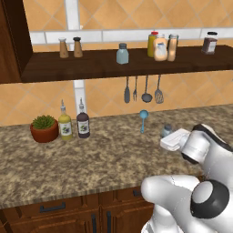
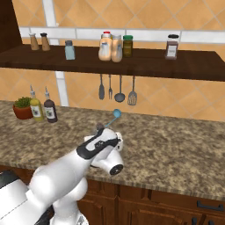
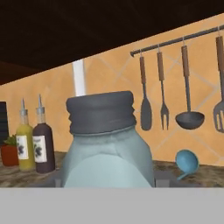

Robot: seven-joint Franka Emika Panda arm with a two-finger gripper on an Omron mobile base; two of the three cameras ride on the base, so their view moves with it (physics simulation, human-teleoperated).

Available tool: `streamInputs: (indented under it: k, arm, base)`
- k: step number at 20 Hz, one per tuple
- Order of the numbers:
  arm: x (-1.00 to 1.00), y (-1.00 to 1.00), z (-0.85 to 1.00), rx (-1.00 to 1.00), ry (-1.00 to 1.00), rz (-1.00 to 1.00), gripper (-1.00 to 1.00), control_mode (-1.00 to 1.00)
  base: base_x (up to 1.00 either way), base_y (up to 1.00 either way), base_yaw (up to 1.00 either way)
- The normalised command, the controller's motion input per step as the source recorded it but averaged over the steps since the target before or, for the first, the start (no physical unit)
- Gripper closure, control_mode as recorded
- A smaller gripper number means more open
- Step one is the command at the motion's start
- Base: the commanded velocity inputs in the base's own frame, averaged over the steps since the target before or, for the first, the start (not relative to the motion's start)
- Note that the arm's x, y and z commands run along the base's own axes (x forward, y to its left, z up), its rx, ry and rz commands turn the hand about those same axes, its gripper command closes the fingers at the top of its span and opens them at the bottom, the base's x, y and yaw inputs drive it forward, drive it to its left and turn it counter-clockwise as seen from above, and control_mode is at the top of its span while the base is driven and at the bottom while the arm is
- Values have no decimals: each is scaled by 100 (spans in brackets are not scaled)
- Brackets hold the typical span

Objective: Put the shaker and condiment bottle from the counter next to their counterparts in the cabinet.

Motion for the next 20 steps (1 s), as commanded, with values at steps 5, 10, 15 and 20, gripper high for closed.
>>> streamInputs:
  k: [5,10,15,20]
  arm:
    - [0,33,49,-5,0,0,100,-100]
    - [0,32,59,-3,0,0,100,-100]
    - [0,31,62,-2,0,0,100,-100]
    - [-2,28,57,0,0,-2,100,-100]
  base:
    - [0,0,0]
    - [0,0,0]
    - [0,0,0]
    - [0,0,0]
